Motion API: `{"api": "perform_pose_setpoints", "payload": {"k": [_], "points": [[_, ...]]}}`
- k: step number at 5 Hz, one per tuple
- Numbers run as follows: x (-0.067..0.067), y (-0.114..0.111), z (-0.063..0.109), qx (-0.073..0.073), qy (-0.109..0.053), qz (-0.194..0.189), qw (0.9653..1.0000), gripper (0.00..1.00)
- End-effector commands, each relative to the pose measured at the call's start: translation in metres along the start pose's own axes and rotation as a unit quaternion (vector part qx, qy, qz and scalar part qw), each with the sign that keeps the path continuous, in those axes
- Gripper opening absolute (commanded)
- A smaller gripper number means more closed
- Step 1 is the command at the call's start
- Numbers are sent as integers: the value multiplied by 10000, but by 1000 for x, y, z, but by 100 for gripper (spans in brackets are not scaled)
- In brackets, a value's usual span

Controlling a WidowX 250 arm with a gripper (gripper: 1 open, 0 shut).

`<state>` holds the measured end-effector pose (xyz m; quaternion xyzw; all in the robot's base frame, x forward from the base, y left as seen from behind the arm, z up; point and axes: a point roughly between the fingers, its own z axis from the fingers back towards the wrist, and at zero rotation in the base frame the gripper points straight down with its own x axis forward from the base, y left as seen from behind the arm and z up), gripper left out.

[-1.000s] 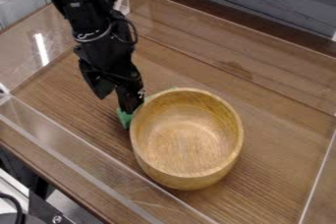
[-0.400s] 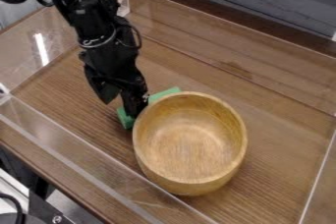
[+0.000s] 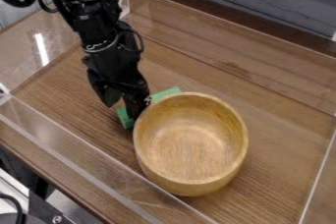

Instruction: Put the green block in the brown bowl

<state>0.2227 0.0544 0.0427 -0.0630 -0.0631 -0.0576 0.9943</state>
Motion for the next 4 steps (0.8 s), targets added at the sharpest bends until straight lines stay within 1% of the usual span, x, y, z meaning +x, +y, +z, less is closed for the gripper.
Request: {"api": "perform_pose_setpoints", "payload": {"k": [1, 2, 3, 4], "points": [[5, 2, 3, 29, -109, 3, 9999, 100], [5, 3, 0, 3, -94, 28, 10000, 100], [4, 4, -1, -24, -78, 55, 10000, 0], [4, 0, 7, -54, 15, 76, 10000, 0]]}}
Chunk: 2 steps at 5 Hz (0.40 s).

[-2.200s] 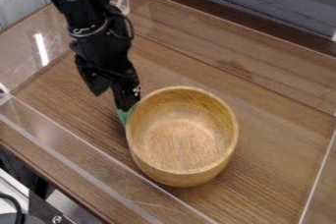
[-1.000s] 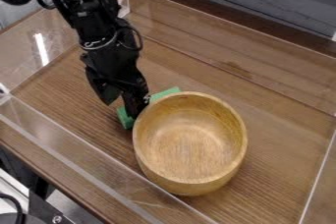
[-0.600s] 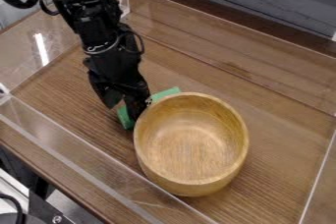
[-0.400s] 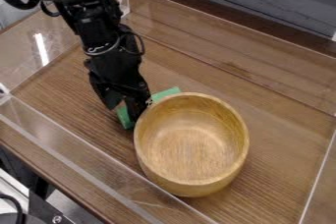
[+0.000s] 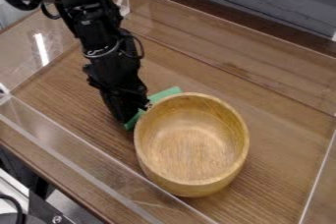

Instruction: Put the green block in the brown bowl

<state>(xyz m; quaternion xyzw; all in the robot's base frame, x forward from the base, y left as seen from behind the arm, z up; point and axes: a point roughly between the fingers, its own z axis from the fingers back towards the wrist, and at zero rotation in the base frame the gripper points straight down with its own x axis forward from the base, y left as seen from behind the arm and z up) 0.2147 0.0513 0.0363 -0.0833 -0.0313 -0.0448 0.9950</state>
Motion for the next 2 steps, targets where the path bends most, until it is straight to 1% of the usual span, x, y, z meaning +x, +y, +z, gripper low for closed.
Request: {"api": "perform_pose_setpoints", "payload": {"k": [1, 2], "points": [[11, -2, 23, 129, -200, -83, 9997, 0], [11, -7, 33, 101, -148, -100, 9998, 0]]}}
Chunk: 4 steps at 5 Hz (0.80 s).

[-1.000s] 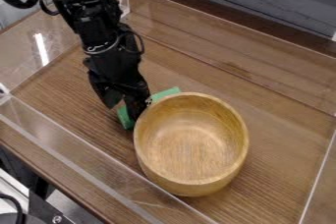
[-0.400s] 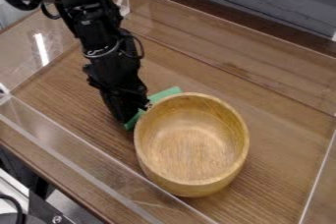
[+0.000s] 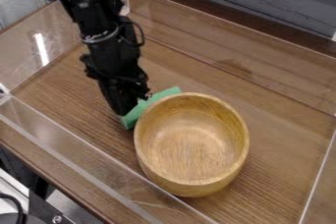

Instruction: Put the green block in the brown bowl

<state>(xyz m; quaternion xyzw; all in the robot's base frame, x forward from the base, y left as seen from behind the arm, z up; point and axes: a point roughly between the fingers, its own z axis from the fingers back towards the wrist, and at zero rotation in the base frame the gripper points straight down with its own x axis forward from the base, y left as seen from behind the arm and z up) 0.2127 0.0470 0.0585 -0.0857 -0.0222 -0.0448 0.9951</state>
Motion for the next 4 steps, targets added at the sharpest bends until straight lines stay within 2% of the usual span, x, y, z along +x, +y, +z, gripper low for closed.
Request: {"api": "perform_pose_setpoints", "payload": {"k": [1, 2, 4], "points": [[12, -3, 19, 105, -225, -116, 9996, 0], [15, -4, 19, 86, -223, -157, 9996, 100], [19, -3, 14, 58, -218, -206, 9995, 100]]}}
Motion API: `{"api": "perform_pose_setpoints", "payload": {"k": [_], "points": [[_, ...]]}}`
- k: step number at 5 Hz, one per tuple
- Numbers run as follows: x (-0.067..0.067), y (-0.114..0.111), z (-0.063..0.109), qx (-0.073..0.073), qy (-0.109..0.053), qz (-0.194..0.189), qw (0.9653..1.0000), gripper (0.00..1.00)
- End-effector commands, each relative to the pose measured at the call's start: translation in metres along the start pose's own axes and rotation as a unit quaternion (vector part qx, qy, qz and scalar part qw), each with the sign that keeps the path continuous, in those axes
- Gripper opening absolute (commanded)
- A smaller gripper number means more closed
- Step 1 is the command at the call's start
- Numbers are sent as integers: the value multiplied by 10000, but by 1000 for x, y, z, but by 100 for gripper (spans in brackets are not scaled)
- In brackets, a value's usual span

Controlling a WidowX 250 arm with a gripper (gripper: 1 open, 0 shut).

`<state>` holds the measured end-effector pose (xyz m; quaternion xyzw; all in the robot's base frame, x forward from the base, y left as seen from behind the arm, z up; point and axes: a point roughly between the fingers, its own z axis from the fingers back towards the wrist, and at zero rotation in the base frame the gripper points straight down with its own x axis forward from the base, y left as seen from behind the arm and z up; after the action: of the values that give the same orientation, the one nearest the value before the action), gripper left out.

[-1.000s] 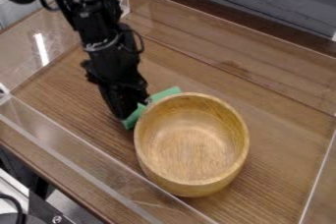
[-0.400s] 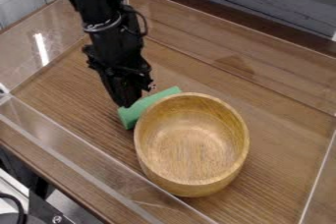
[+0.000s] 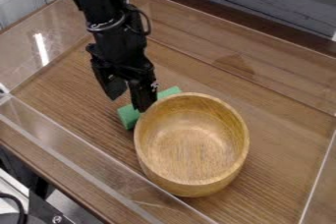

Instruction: Put the green block in the brown bowl

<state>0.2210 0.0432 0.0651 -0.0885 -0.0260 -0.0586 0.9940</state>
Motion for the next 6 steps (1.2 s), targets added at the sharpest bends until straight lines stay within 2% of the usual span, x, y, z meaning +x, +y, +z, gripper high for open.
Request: {"api": "perform_pose_setpoints", "payload": {"k": [1, 6], "points": [[11, 4, 3, 83, -199, -46, 9998, 100], [11, 8, -29, -4, -178, 93, 9998, 100]]}}
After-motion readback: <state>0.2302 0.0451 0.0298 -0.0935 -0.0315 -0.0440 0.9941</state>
